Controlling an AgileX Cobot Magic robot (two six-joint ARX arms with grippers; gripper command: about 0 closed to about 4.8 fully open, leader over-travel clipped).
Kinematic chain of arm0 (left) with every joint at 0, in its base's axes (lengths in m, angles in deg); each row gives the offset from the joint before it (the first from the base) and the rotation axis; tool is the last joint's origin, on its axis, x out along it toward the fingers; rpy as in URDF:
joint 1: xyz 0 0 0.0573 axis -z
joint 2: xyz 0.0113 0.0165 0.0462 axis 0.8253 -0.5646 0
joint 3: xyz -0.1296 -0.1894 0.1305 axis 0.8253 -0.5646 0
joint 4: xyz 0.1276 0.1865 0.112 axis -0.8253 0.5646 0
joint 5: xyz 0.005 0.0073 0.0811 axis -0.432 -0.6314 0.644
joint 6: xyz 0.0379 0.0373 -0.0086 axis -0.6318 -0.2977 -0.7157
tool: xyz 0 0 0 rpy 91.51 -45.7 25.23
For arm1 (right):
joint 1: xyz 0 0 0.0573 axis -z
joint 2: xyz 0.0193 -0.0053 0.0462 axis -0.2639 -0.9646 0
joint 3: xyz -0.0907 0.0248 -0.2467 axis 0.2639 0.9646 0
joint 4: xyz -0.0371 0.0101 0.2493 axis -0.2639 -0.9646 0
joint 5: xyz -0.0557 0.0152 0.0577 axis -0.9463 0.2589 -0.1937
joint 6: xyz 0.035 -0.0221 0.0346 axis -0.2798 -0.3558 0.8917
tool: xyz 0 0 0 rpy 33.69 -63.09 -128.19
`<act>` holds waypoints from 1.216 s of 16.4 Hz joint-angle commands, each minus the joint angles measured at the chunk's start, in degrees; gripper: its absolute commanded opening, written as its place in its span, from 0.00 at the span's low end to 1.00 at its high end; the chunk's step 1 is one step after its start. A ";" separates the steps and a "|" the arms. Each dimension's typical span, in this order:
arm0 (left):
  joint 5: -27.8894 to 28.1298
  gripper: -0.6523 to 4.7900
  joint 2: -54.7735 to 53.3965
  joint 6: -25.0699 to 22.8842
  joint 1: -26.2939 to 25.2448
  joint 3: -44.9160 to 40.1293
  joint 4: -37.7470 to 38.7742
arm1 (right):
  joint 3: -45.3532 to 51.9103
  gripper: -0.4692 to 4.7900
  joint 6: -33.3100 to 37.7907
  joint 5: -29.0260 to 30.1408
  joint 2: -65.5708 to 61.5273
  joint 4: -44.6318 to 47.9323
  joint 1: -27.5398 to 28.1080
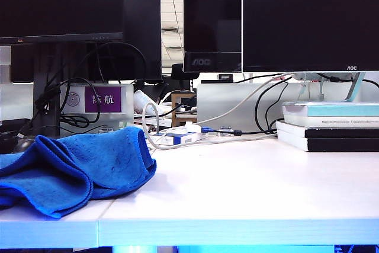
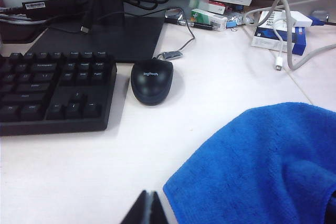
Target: Wipe the table from right to left using the rag.
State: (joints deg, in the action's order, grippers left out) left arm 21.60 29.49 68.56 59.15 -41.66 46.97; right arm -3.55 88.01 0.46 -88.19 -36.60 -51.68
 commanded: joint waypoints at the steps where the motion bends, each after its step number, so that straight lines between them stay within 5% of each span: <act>1: -0.04 0.11 0.09 0.20 0.00 -0.11 1.01 | 0.02 0.13 -1.53 -1.09 1.36 0.85 0.72; 3: -0.04 0.11 0.09 0.20 0.00 -0.11 1.01 | 1.16 0.13 -2.47 -4.79 2.12 2.40 6.69; 8: -0.04 0.11 0.09 0.20 0.00 -0.11 1.01 | 13.09 0.13 -2.56 6.40 9.18 15.04 24.85; 14: -0.04 0.11 0.09 0.20 -0.04 -0.11 0.98 | 19.30 0.13 -2.51 12.07 18.95 11.93 26.88; 20: -0.04 0.11 0.09 0.20 -0.04 -0.11 0.98 | 19.30 0.13 -2.56 18.97 18.95 10.97 34.73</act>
State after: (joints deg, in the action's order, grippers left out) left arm 21.58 29.49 68.58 59.15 -41.66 46.97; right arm 15.36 85.45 19.06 -69.33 -25.72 -17.69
